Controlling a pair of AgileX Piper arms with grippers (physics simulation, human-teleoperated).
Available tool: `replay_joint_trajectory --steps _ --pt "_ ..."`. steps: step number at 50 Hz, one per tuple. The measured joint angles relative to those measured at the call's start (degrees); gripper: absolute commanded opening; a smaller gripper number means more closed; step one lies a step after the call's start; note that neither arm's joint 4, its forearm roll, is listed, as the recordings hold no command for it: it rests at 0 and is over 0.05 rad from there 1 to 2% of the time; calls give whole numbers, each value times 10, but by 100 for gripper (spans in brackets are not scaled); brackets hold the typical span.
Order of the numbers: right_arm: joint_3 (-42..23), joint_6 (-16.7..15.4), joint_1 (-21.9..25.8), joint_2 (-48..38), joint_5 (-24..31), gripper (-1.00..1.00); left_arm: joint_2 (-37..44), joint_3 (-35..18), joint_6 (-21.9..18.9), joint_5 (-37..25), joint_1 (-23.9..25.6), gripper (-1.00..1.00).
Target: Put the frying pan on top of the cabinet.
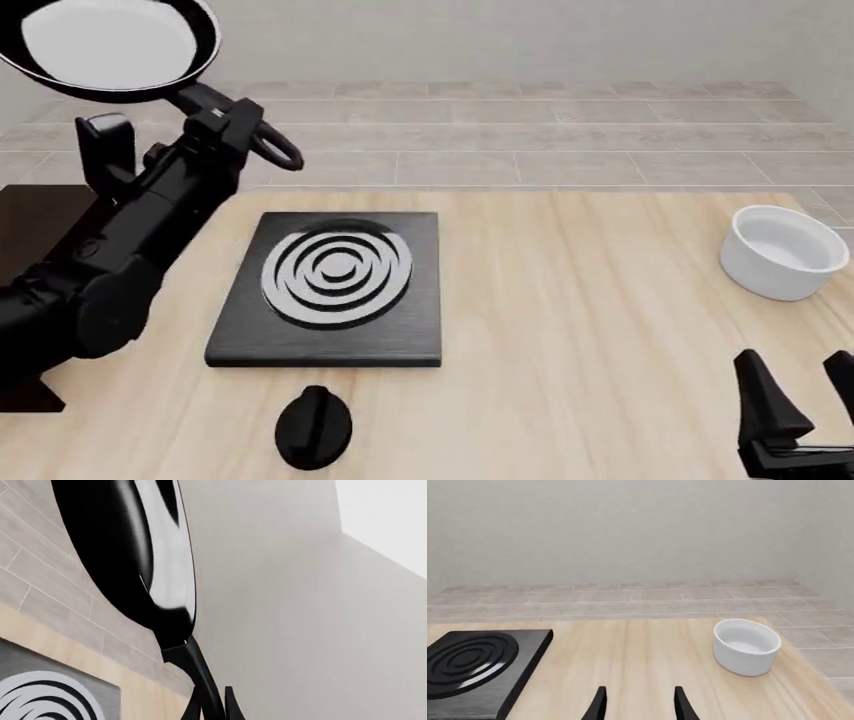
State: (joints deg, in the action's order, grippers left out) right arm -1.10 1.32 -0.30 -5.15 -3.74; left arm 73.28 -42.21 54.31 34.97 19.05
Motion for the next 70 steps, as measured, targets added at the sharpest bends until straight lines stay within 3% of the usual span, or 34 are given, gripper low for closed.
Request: replay_joint_trajectory --steps 30,70 --pt "10 2 0 8 -2 100 -45 81 79 35 -124 -100" --pt "11 -4 5 -3 -12 100 -41 146 138 92 -200 -100"
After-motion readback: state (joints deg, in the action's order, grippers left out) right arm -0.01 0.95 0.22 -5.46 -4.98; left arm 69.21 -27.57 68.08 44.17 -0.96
